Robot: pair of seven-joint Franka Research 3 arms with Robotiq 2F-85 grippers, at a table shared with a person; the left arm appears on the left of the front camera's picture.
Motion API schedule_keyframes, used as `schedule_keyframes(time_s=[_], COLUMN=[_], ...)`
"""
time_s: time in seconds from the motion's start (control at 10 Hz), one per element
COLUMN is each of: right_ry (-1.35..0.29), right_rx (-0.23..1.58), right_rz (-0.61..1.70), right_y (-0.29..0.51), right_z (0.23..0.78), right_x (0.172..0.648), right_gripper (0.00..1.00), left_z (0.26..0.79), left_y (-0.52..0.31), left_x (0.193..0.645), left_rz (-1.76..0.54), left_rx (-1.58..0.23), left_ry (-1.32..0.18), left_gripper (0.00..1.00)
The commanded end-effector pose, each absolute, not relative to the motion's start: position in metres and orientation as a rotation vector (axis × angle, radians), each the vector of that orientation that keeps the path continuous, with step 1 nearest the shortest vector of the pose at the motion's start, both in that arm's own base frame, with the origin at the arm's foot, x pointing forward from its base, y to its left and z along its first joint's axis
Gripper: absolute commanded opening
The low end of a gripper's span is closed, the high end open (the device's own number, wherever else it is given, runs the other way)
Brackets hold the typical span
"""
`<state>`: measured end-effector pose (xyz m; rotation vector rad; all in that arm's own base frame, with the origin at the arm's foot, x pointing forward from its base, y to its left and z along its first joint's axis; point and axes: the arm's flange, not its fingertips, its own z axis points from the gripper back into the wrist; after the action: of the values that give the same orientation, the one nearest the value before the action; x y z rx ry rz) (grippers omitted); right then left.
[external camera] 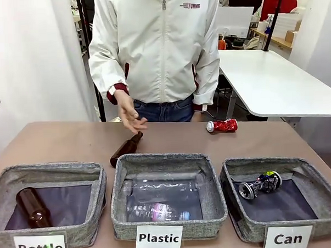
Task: Sort the can waste into the basket.
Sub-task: Pick up the can waste from the table and place it in the right Fabric basket.
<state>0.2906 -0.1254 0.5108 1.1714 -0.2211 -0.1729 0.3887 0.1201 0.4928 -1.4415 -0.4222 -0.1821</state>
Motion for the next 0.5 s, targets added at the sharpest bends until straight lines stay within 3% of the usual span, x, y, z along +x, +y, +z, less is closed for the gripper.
schedule_keyframes(time_s=[0.0,0.2,0.4], right_ry=[-0.221,-0.224,-0.24], right_rx=[1.171,0.707,0.407], right_rz=[-0.173,-0.235,-0.27], right_y=[-0.125,-0.068,-0.012], right_z=[0.511,0.532,0.529], right_x=[0.291,0.33,0.386], right_gripper=[1.0,1.0,1.0], left_z=[0.495,0.495,0.495], left_y=[0.121,0.121,0.121], left_x=[0.386,0.386,0.386], left_rz=[-0.188,-0.188,-0.188], left_rx=[-1.442,-1.442,-1.442], left_ry=[-0.411,-0.411,-0.411], left_gripper=[1.0,1.0,1.0])
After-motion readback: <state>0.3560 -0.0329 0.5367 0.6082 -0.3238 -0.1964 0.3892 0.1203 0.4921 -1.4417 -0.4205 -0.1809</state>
